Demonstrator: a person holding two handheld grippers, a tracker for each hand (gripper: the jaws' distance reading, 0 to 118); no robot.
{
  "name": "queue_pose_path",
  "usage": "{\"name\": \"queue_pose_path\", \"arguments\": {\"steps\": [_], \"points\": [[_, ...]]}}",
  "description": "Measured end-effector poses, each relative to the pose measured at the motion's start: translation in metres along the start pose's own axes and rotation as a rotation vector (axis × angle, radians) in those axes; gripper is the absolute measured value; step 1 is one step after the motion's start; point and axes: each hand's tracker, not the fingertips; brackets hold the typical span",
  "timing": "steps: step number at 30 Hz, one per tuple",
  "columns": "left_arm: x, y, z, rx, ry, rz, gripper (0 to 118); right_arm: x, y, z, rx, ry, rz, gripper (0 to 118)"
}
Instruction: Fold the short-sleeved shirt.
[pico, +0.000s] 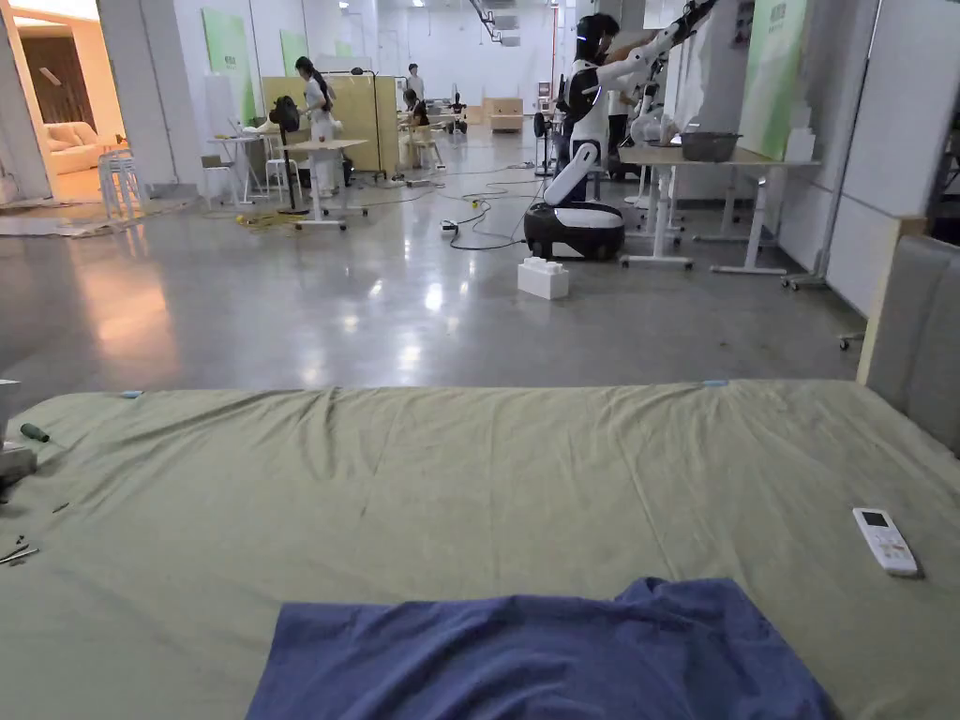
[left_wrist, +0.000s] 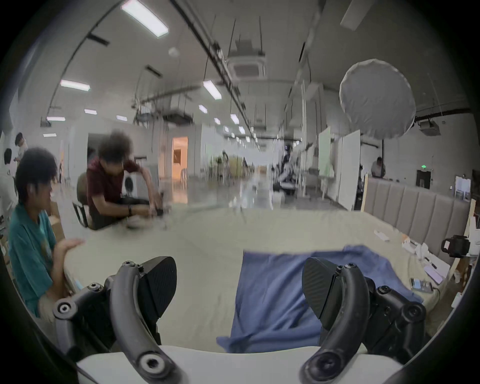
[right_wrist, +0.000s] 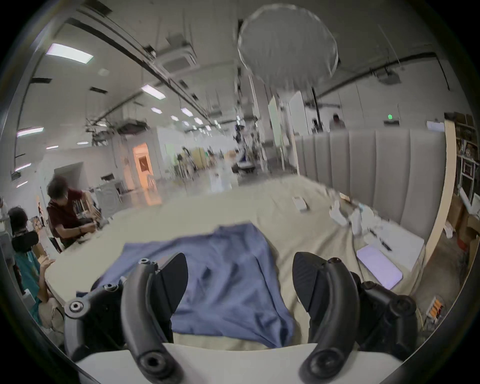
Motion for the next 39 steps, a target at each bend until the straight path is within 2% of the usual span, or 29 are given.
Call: {"name": "queue_pose_path", "arguments": {"steps": [3,6,8,11,12,13,14,15,17,18,20,22,29,32,37,38,39], "points": [[0.020,0.016,0.019,0.062,-0.001,-0.108,99,-0.025,0.016,0.007,0.109,-0.009,0.166,86],[0.031,0.028,0.032,0.091,0.004,-0.150,98,-0.037,0.025,0.012,0.103,0.023,0.164,84],[0.034,0.032,0.041,0.130,-0.033,-0.143,92,-0.040,0.028,0.014,0.109,0.046,0.140,77],[0.040,0.036,0.049,0.129,-0.083,-0.142,54,-0.044,0.033,0.019,0.111,0.065,0.117,39],[0.041,0.036,0.049,0.127,-0.093,-0.139,26,-0.046,0.035,0.020,0.109,0.066,0.115,18],[0.043,0.036,0.050,0.124,-0.093,-0.136,9,-0.046,0.035,0.020,0.095,0.075,0.103,10],[0.045,0.035,0.050,0.116,-0.096,-0.132,6,-0.048,0.033,0.021,0.090,0.071,0.094,7],[0.045,0.035,0.049,0.101,-0.107,-0.128,5,-0.050,0.036,0.024,0.126,0.081,0.145,7],[0.045,0.033,0.047,0.064,-0.119,-0.116,1,-0.051,0.033,0.025,0.075,0.054,0.126,4],[0.045,0.032,0.047,0.056,-0.119,-0.118,0,-0.053,0.036,0.027,0.131,0.063,0.192,0],[0.043,0.030,0.044,0.050,-0.120,-0.115,0,-0.052,0.031,0.024,0.057,0.073,0.136,0],[0.040,0.032,0.045,0.045,-0.127,-0.094,0,-0.053,0.034,0.026,0.101,0.078,0.176,0],[0.028,0.028,0.035,0.019,-0.151,-0.056,0,-0.050,0.028,0.020,0.058,0.074,0.149,0],[0.012,0.009,0.014,-0.057,-0.093,-0.080,0,-0.049,0.021,0.018,0.020,0.083,0.145,0],[-0.022,-0.037,-0.026,-0.204,-0.127,0.026,0,-0.046,0.006,0.012,-0.066,0.098,0.112,0],[-0.027,-0.048,-0.033,-0.217,-0.122,0.035,0,-0.046,0.003,0.011,-0.077,0.099,0.111,0],[-0.031,-0.062,-0.043,-0.251,-0.117,0.048,9,-0.047,0.000,0.009,-0.104,0.100,0.103,0]]}}
